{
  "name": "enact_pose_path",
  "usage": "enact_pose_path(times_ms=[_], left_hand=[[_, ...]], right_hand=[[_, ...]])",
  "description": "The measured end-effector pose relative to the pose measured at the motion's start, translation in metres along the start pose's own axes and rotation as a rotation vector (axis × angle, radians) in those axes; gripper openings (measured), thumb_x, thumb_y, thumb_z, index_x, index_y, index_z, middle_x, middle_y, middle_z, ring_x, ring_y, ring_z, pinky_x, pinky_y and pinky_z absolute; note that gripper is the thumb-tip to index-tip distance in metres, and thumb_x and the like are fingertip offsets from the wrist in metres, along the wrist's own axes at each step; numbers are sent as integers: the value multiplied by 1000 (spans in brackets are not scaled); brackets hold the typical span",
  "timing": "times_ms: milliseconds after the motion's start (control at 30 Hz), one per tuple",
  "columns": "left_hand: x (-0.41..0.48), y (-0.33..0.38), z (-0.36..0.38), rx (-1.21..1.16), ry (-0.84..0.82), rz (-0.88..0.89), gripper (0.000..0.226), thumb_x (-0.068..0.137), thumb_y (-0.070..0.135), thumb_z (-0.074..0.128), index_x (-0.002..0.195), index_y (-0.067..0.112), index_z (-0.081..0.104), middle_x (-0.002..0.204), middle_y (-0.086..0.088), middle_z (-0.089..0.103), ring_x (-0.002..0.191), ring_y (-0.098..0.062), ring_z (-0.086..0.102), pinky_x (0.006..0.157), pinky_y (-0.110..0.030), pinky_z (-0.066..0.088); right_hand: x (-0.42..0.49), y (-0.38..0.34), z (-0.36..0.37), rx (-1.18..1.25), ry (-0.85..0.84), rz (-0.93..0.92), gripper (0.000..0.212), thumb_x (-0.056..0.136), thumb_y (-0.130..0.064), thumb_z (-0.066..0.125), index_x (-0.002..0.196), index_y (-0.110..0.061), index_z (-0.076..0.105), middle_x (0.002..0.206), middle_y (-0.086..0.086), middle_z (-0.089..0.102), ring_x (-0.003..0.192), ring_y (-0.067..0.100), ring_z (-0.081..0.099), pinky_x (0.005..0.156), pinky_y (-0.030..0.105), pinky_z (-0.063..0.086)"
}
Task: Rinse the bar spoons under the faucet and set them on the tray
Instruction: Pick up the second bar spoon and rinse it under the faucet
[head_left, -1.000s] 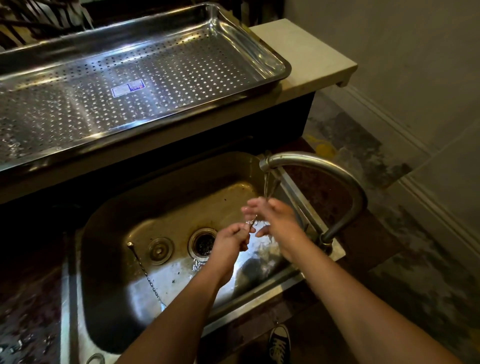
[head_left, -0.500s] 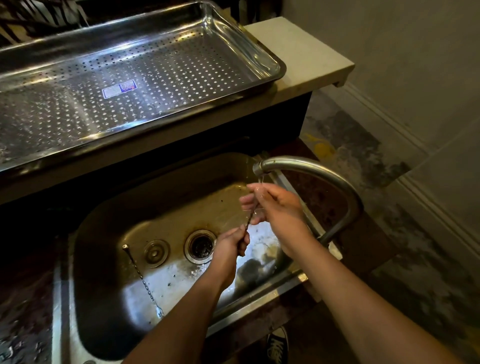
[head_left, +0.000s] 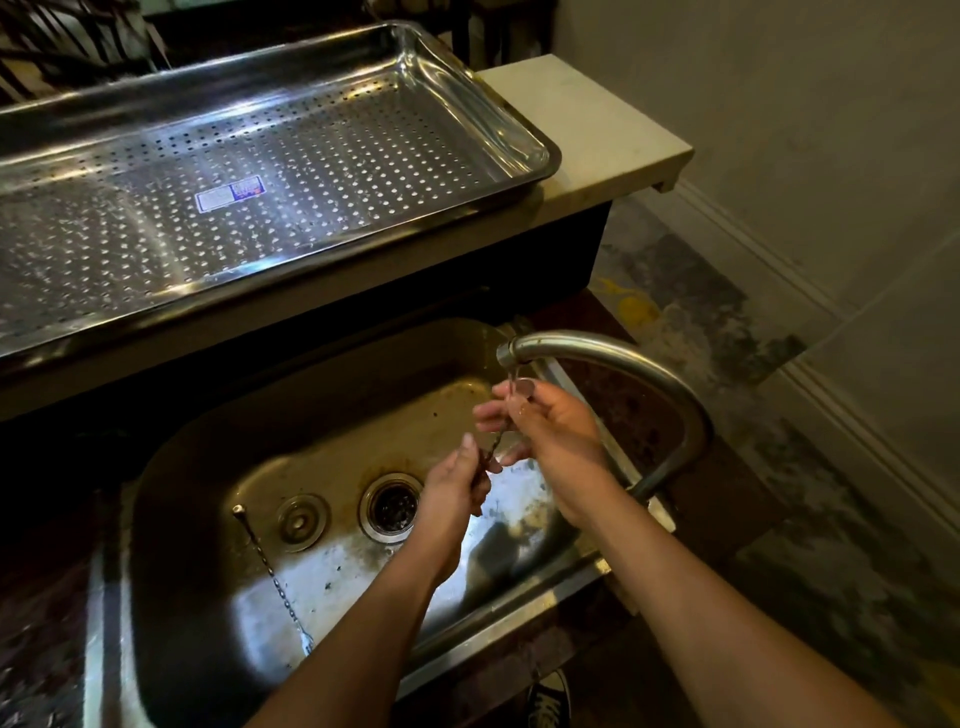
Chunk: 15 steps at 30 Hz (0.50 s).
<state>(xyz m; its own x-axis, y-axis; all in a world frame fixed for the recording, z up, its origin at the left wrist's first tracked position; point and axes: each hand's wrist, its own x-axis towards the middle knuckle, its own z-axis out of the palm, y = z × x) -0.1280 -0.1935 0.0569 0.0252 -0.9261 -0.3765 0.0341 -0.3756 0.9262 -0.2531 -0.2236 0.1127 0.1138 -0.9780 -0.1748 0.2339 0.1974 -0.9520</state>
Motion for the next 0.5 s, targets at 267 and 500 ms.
enact_pose_path(times_ms=[267,500], left_hand=[[-6,1,5,44,-12,87,34,100,32,45,80,11,62,58,3,39,58,-12,36,56,-26,35],[-4,1,5,69,-54,96,27,100,24,47,81,20,66,63,1,41,61,-12,38,57,-26,39]], right_hand=[[4,-14,4,-126,12,42,23,101,-5,49,100,-22,64,89,0,75,81,16,70,52,25,55],[2,-22,4,-138,101,84,27,102,-25,50,100,-5,67,75,4,75,65,16,69,46,28,49]])
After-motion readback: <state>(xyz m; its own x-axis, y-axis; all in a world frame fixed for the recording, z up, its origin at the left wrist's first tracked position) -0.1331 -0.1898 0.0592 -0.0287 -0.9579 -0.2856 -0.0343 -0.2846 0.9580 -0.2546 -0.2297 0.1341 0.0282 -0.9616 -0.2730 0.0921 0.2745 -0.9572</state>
